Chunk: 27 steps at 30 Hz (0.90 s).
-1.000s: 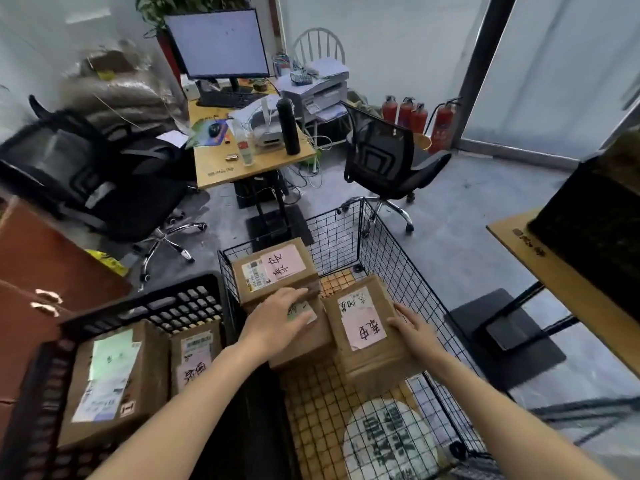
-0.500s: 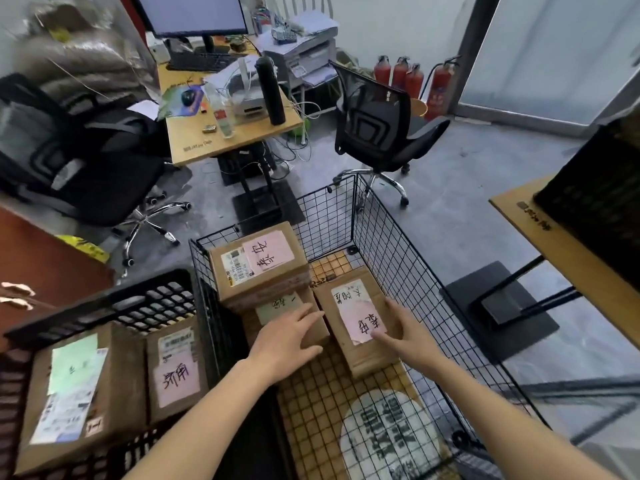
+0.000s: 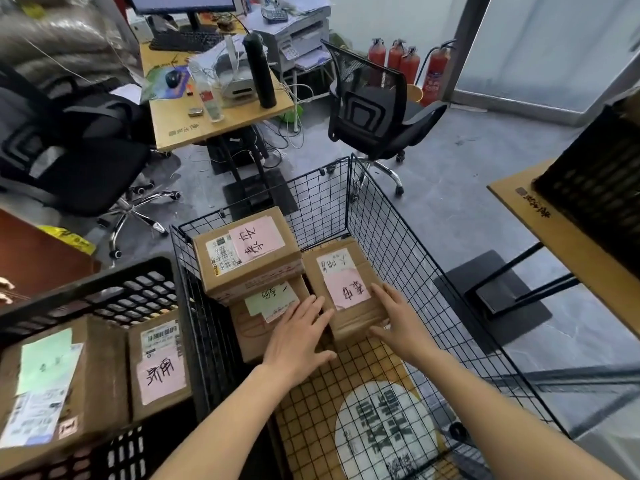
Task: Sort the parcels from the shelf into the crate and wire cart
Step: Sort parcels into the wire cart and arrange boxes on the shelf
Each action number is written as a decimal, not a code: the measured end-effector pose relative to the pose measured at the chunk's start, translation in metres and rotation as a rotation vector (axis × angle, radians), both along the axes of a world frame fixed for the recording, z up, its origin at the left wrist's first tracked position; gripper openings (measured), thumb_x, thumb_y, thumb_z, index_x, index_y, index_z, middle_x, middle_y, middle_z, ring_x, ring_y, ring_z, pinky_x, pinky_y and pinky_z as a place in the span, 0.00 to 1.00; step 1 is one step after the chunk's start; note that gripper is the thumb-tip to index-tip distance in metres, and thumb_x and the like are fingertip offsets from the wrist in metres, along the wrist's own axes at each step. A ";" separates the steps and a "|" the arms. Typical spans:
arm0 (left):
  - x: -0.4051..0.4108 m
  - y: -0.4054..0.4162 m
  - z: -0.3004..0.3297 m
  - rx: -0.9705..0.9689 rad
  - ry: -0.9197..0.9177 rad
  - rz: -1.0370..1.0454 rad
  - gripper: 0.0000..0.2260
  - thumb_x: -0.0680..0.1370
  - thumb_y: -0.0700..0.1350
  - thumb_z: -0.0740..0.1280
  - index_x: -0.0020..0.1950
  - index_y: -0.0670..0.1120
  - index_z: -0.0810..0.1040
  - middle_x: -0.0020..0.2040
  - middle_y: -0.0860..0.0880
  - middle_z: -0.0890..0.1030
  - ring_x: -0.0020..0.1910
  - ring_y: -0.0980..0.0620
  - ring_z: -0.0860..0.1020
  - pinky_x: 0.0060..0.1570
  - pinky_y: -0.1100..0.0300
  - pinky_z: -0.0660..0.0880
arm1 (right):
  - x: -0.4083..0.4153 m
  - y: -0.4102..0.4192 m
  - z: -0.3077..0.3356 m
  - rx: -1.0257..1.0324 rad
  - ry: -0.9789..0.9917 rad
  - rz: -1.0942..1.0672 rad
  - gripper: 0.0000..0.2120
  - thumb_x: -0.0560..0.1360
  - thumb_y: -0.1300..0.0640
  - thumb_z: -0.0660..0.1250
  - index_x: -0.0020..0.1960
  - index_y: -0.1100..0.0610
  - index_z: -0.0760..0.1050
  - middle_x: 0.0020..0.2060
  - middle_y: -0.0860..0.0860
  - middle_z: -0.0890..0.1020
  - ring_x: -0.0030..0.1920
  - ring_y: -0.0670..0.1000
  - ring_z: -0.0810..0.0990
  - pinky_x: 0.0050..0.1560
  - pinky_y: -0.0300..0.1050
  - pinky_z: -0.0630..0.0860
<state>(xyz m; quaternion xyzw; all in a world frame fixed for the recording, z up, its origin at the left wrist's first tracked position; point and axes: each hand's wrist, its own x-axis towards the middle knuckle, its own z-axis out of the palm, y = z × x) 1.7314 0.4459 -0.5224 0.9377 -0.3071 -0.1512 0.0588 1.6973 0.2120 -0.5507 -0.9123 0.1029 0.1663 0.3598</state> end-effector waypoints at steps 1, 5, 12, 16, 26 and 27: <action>0.002 -0.001 -0.002 -0.004 -0.006 0.011 0.37 0.79 0.64 0.65 0.83 0.53 0.55 0.83 0.52 0.51 0.82 0.52 0.45 0.80 0.54 0.40 | 0.007 0.002 -0.002 0.000 -0.007 -0.005 0.44 0.76 0.51 0.74 0.83 0.44 0.51 0.82 0.43 0.50 0.79 0.49 0.59 0.77 0.57 0.64; 0.010 -0.002 -0.010 -0.003 -0.022 0.015 0.34 0.80 0.62 0.63 0.83 0.53 0.56 0.83 0.52 0.52 0.82 0.53 0.46 0.80 0.53 0.42 | 0.032 0.006 -0.006 0.001 -0.035 -0.022 0.42 0.77 0.51 0.73 0.83 0.46 0.52 0.81 0.44 0.52 0.77 0.50 0.63 0.76 0.57 0.66; 0.016 -0.001 -0.014 -0.007 -0.052 -0.015 0.31 0.82 0.59 0.62 0.83 0.52 0.57 0.83 0.52 0.54 0.82 0.52 0.47 0.80 0.54 0.41 | 0.063 0.000 -0.007 0.041 0.003 0.000 0.43 0.78 0.52 0.72 0.83 0.45 0.49 0.82 0.45 0.49 0.80 0.52 0.58 0.78 0.61 0.60; 0.020 -0.005 -0.014 -0.015 -0.063 -0.008 0.32 0.83 0.59 0.61 0.83 0.52 0.55 0.83 0.53 0.55 0.82 0.52 0.49 0.79 0.54 0.40 | 0.063 0.001 -0.007 -0.036 -0.009 0.027 0.38 0.81 0.54 0.68 0.83 0.46 0.50 0.83 0.46 0.45 0.81 0.54 0.56 0.79 0.58 0.60; 0.028 -0.007 -0.011 -0.018 -0.031 -0.069 0.32 0.82 0.59 0.61 0.83 0.53 0.55 0.83 0.53 0.54 0.82 0.53 0.50 0.77 0.56 0.36 | 0.055 0.009 -0.014 -0.283 -0.155 0.074 0.33 0.83 0.55 0.62 0.83 0.48 0.50 0.83 0.47 0.46 0.82 0.50 0.46 0.77 0.59 0.64; 0.028 -0.007 -0.011 -0.015 -0.028 -0.072 0.32 0.83 0.59 0.61 0.83 0.53 0.54 0.83 0.53 0.54 0.82 0.52 0.50 0.77 0.56 0.36 | 0.055 0.009 -0.013 -0.277 -0.153 0.063 0.33 0.83 0.56 0.63 0.83 0.48 0.50 0.83 0.46 0.46 0.82 0.50 0.46 0.77 0.59 0.63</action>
